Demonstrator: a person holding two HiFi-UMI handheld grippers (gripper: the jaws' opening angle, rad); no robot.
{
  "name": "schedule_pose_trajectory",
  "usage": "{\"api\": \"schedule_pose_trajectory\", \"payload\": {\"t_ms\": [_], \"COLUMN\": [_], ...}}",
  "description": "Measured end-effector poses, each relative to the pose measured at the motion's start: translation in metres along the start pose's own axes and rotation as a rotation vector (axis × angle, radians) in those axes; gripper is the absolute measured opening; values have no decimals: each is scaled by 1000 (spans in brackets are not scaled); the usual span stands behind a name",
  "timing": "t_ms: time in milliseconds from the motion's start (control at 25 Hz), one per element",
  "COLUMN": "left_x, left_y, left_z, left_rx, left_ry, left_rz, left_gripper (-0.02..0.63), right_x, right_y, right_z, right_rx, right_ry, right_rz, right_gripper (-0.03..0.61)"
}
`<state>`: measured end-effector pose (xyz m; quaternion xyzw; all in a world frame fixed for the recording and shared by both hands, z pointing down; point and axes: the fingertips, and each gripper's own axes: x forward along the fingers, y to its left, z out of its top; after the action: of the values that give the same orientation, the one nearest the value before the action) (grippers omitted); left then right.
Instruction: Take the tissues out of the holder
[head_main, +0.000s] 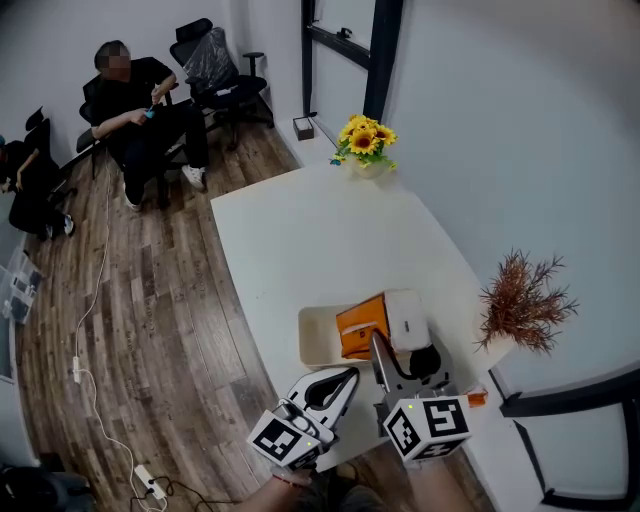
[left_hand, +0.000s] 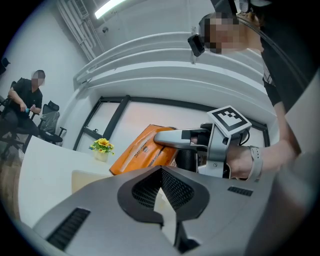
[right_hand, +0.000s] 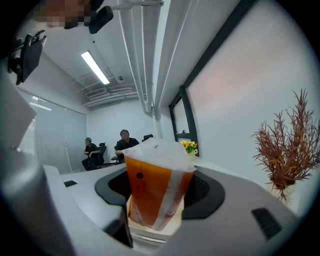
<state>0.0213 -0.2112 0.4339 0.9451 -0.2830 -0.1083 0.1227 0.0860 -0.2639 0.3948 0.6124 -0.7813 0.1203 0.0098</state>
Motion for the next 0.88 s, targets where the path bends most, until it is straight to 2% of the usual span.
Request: {"api": "schedule_pose_trajectory", "payload": {"t_ms": [600,880], "left_x": [9,2], "left_y": [-10,-10], "left_z": [14,21], "left_rx": [20,32], "left_ry": [-3,-9], "left_rz": [-34,-15], "left_gripper": [8,7], "right_x": [-14,-22], "right_y": [2,5], "right_z": [19,26], "right_rx": [-9,-22], "right_ry": [-25,-40], "right_rz": [-1,15], "right_gripper": [276,276]}}
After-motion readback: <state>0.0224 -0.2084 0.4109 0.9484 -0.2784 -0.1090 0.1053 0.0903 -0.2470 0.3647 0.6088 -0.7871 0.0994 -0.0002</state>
